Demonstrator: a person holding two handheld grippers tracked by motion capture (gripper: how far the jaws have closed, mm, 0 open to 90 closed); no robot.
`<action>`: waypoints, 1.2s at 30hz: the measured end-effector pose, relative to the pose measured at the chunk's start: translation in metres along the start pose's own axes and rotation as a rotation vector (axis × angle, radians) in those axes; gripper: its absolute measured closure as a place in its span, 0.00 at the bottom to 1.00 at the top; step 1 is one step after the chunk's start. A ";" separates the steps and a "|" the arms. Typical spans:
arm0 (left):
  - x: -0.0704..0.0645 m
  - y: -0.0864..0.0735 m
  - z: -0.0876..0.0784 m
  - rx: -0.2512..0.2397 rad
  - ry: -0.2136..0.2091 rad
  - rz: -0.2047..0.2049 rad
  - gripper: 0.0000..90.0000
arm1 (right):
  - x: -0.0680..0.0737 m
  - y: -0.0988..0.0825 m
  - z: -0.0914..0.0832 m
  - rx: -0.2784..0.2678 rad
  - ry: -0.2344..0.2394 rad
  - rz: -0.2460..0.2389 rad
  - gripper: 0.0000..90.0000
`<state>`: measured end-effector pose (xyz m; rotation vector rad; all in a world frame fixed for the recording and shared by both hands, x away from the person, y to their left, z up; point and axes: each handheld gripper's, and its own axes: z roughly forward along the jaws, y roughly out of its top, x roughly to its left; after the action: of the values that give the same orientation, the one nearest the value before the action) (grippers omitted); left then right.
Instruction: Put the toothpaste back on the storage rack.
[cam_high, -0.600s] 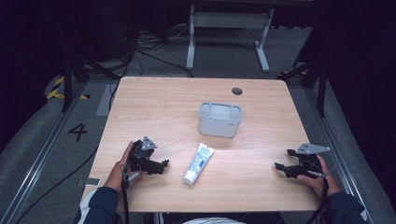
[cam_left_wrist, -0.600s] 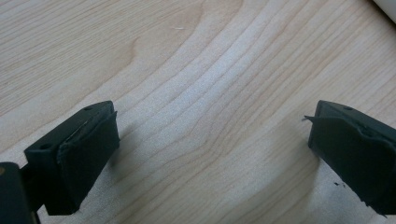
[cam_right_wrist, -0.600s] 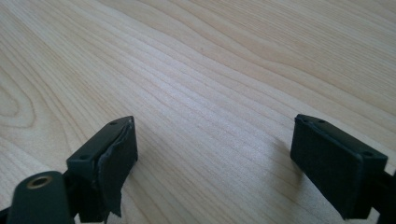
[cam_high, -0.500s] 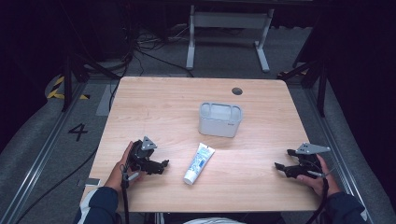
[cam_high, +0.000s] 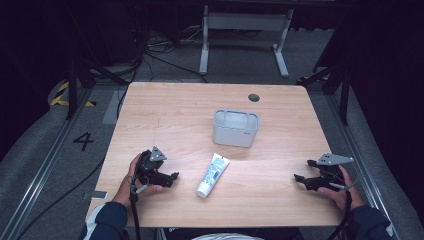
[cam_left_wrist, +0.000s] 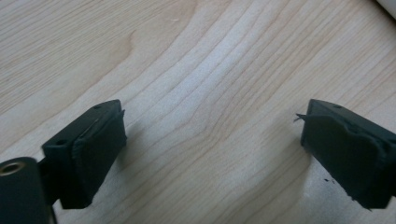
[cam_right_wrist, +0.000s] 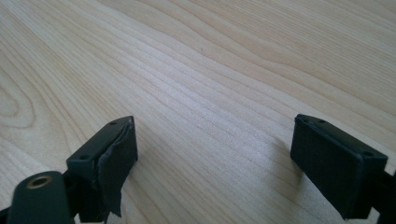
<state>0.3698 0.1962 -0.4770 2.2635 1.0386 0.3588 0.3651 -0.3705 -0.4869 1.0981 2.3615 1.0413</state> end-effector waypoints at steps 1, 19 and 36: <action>-0.001 0.001 -0.002 0.011 -0.002 0.009 0.14 | 0.000 0.000 0.000 0.001 0.000 0.001 0.16; -0.023 0.016 -0.011 0.049 -0.041 0.083 0.22 | -0.001 0.001 0.001 -0.001 0.005 -0.004 0.17; -0.039 0.031 -0.018 0.011 -0.081 0.108 0.23 | -0.001 0.001 0.001 -0.001 0.005 -0.005 0.17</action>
<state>0.3543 0.1583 -0.4429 2.3293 0.8820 0.3044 0.3663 -0.3702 -0.4869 1.0902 2.3662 1.0438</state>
